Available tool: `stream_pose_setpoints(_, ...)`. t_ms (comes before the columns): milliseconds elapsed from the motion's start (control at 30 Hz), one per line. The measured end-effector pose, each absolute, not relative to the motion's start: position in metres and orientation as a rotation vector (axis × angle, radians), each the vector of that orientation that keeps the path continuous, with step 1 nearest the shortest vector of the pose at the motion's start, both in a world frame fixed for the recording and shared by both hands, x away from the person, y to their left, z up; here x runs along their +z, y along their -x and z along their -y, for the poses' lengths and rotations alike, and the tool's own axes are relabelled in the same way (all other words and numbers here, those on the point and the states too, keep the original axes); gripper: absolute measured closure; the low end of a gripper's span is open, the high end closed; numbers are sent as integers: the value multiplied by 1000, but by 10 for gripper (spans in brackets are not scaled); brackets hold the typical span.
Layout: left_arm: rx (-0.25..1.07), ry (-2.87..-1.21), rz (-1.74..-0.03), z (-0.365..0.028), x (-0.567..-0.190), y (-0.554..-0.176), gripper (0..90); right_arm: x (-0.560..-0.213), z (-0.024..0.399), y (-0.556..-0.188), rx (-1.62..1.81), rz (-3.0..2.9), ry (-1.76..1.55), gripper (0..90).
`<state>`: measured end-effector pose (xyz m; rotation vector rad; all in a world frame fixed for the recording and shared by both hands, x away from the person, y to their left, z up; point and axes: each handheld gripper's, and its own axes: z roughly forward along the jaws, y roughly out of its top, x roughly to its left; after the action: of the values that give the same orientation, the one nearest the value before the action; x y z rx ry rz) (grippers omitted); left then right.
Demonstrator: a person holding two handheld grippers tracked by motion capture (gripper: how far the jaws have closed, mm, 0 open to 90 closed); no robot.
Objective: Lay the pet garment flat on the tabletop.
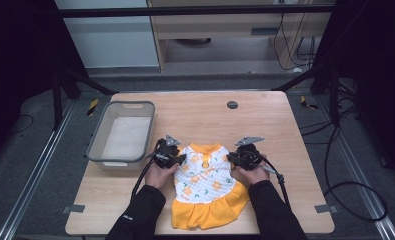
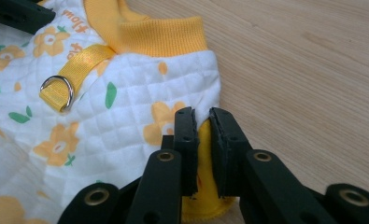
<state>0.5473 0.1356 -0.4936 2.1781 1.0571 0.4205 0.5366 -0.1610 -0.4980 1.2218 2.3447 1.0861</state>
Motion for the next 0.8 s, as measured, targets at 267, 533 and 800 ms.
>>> stream_pose_setpoints(267,401,-2130,-1078,-139,-493,-544,810,-491,161,-535,1110,-2321,-1199,842)
stream_pose_setpoints(533,493,-1994,-985,-144,-439,-533,816,-447,160,-528,1263,-2210,-1094,842)
stream_pose_setpoints(800,636,-1970,-1001,-132,-407,-556,652,-420,156,-557,1225,-2058,-1070,719)
